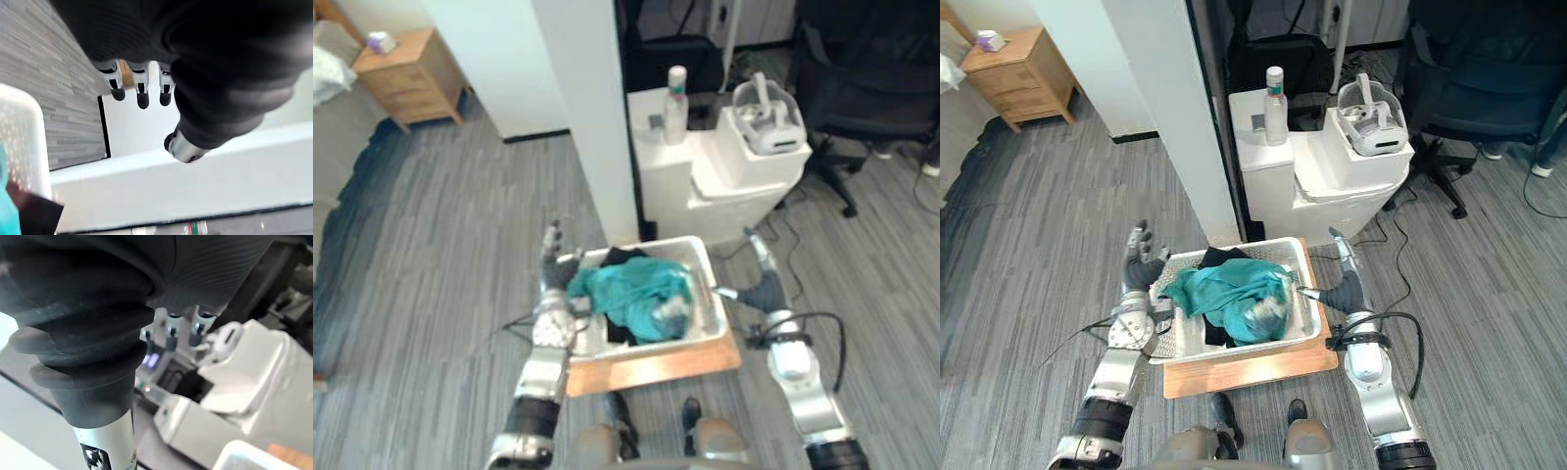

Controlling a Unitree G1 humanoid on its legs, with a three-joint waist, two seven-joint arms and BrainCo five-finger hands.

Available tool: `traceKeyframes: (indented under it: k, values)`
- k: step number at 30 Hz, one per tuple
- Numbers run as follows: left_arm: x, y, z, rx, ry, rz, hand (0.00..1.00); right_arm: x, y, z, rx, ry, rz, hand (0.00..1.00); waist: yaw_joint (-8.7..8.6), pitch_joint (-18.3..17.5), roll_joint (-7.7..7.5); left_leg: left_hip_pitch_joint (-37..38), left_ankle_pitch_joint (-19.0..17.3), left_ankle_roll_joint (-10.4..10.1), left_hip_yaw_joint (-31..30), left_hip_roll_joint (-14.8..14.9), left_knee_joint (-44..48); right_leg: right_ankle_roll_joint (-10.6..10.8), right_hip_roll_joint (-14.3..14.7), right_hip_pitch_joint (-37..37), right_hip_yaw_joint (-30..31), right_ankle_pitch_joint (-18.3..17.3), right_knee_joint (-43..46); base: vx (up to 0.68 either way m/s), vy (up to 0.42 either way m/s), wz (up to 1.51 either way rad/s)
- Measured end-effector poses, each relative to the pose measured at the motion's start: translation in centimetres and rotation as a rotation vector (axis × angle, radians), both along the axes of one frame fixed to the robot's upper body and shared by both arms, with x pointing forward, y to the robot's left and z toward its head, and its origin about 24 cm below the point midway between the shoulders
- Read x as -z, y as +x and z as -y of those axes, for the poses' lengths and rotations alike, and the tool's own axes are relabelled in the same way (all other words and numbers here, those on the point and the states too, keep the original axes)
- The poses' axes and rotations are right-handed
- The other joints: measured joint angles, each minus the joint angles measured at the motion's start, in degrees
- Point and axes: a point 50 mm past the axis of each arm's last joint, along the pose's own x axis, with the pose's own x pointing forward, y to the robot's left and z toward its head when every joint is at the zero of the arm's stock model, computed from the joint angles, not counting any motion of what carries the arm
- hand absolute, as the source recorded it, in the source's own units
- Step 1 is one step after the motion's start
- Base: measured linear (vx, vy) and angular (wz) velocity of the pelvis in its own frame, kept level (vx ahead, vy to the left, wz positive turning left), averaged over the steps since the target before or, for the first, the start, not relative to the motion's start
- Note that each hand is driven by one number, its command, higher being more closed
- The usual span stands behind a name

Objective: Tidy the bed and pick cloth on bed and put in laundry

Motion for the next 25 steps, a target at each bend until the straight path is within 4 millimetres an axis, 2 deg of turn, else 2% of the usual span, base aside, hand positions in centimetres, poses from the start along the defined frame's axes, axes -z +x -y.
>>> traceKeyframes:
  k: [3, 5, 6, 8, 9, 10, 11, 13, 14, 15, 18, 20, 21, 25]
  values:
    - [1.9, -2.8, -3.1, -0.126, -0.072, -0.062, 0.0, 1.3, -1.3, 2.7, 0.125, 0.028, -0.062, 0.0, 0.19, -1.1, 0.66, 0.0, 0.0, 0.0, 0.0, 0.0, -0.1, 0.0, 0.1, 0.3, 0.0, 0.0, -0.7, 0.01, 0.007, 0.02]
    - [4.5, -5.7, -5.3, -0.223, -0.146, -0.153, 0.0, 3.1, -3.2, 5.4, 0.251, 0.05, -0.151, 0.0, 1.24, -2.6, 1.06, 0.4, 0.0, 0.0, 0.0, 0.1, -0.4, 0.0, 0.3, 0.7, -0.1, 0.0, -1.2, 0.05, -0.009, 0.0]
    - [5.4, -6.4, -5.6, -0.237, -0.165, -0.188, 0.0, 3.7, -3.8, 6.0, 0.283, 0.059, -0.177, 0.0, 1.45, -3.0, 1.09, 0.9, 0.0, 0.0, 0.0, 0.0, -0.9, -0.1, 0.4, 1.2, -0.1, 0.1, -1.6, 0.06, -0.021, 0.01]
    - [9.0, -9.7, -6.4, -0.292, -0.23, -0.356, 0.0, 5.4, -5.3, 7.4, 0.358, 0.104, -0.266, 0.0, 1.75, -4.0, 0.85, 2.2, 0.0, -0.1, 0.0, 0.1, -1.5, -0.1, 0.6, 2.4, -0.3, 0.0, -2.3, 0.04, -0.024, 0.02]
    - [10.2, -10.9, -6.3, -0.307, -0.25, -0.418, 0.0, 5.9, -5.6, 7.5, 0.371, 0.119, -0.285, 0.0, 1.74, -4.6, 0.71, 2.3, -0.5, -0.8, 0.0, 0.2, -1.7, -0.2, 0.6, 2.4, -0.3, -0.1, -2.4, 0.03, -0.016, 0.0]
    - [10.9, -11.7, -6.2, -0.318, -0.268, -0.454, 0.0, 6.2, -5.8, 7.5, 0.376, 0.13, -0.293, 0.0, 1.77, -4.8, 0.61, 2.3, -0.5, -0.8, 0.0, 0.2, -1.7, -0.2, 0.6, 2.4, -0.3, -0.1, -2.4, 0.05, -0.013, -0.02]
    - [12.5, -13.5, -5.8, -0.337, -0.321, -0.53, 0.0, 6.9, -6.2, 7.3, 0.393, 0.176, -0.31, 0.0, 2.11, -5.6, 0.26, 2.3, -0.7, -1.1, 0.4, 0.3, -1.6, -0.3, 0.7, 2.8, -0.3, -0.2, -2.3, 0.07, -0.009, -0.02]
    - [13.7, -14.7, -5.0, -0.349, -0.36, -0.591, 0.0, 8.0, -7.1, 7.1, 0.424, 0.221, -0.343, 0.0, 3.12, -6.1, -0.41, 2.7, -1.0, -1.4, 0.9, 0.4, -1.6, -0.4, 0.7, 3.0, -0.3, -0.4, -2.3, 0.07, -0.004, -0.03]
    - [14.9, -16.1, -4.3, -0.361, -0.403, -0.651, 0.0, 9.2, -7.7, 6.6, 0.449, 0.283, -0.378, 0.0, 3.45, -6.9, -0.62, 2.7, -1.3, -1.9, 1.1, 0.4, -1.5, -0.3, 0.6, 3.0, -0.3, -0.7, -2.0, 0.06, -0.002, -0.04]
    - [15.2, -16.7, -4.0, -0.363, -0.42, -0.67, 0.0, 9.7, -7.9, 6.4, 0.457, 0.307, -0.391, 0.0, 3.59, -7.0, -0.75, 2.7, -1.4, -1.9, 1.5, 0.5, -1.5, -0.3, 0.6, 3.0, -0.3, -0.9, -1.7, 0.05, 0.002, -0.07]
    - [17.0, -18.9, -2.6, -0.378, -0.494, -0.775, 0.0, 13.0, -9.9, 4.9, 0.52, 0.453, -0.507, 0.0, 4.82, -7.9, -1.53, 2.9, -2.6, -2.4, 3.0, 0.8, -0.6, 0.0, 0.2, 3.1, -0.2, -2.0, -0.4, 0.05, 0.007, -0.06]
    - [17.6, -19.9, -2.2, -0.402, -0.529, -0.808, 0.0, 14.7, -11.0, 4.0, 0.545, 0.544, -0.577, 0.0, 5.05, -7.9, -1.87, 3.8, -3.0, -2.3, 3.5, 0.8, -0.7, -0.1, 0.1, 3.8, -0.1, -2.4, 0.0, 0.08, 0.007, 0.01]
    - [18.1, -20.4, -1.9, -0.414, -0.551, -0.837, 0.0, 16.2, -12.2, 2.9, 0.576, 0.627, -0.642, 0.0, 5.35, -8.1, -2.24, 4.5, -3.2, -2.3, 4.1, 0.8, -0.7, -0.1, -0.1, 4.1, -0.1, -3.0, 0.5, 0.08, 0.008, -0.02]
    - [18.7, -20.7, -1.4, -0.42, -0.591, -0.861, 0.0, 18.4, -14.2, 0.3, 0.58, 0.752, -0.762, 0.0, 6.04, -8.6, -2.36, 4.7, -3.3, -2.3, 4.0, 0.7, -0.8, 0.2, -0.3, 4.5, -0.3, -3.2, 0.6, 0.07, 0.008, 0.01]
